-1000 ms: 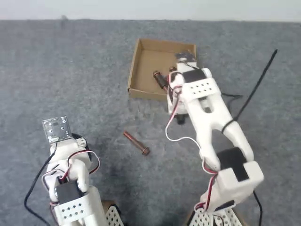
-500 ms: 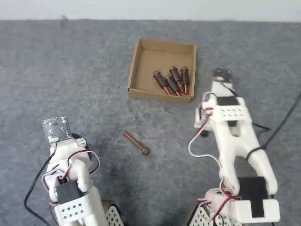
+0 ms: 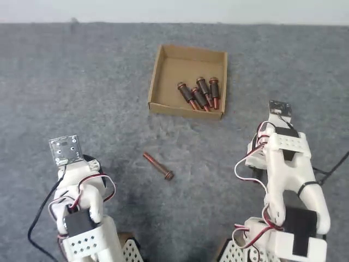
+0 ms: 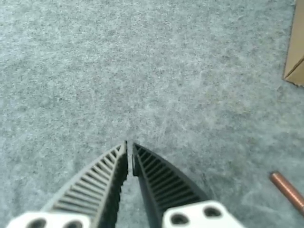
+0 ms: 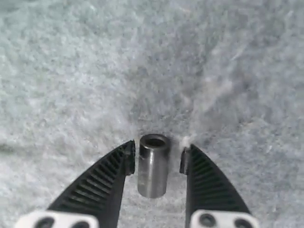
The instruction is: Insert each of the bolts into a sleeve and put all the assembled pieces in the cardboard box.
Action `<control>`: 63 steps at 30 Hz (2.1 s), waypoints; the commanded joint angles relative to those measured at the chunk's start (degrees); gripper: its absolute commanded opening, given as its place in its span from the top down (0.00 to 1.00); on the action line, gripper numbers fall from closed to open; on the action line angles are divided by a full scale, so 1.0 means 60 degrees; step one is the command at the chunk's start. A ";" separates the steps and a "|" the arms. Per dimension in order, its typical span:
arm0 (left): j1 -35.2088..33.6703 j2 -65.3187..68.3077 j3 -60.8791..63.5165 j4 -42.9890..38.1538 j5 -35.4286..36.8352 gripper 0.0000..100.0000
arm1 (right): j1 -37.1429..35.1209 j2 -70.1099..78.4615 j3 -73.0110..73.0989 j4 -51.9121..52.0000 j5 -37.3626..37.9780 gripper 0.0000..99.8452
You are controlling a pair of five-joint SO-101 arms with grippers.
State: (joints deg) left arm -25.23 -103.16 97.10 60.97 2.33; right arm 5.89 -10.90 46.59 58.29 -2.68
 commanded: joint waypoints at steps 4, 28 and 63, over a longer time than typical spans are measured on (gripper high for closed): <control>-0.0015 -0.0161 -0.0095 0.0088 -0.0073 0.98 | 0.0139 -0.0520 -0.0073 0.0476 0.0117 0.86; -0.0015 -0.0161 -0.0095 0.0088 -0.0073 0.98 | 0.0154 -0.0462 0.0542 0.0066 0.0821 0.89; 0.0366 -0.0176 -0.0095 -0.0571 -0.0015 0.98 | 0.0212 0.0139 0.0381 -0.0242 0.0864 0.99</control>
State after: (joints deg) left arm -24.79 -103.16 97.10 60.79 2.42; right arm 6.68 -10.29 50.11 56.62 2.07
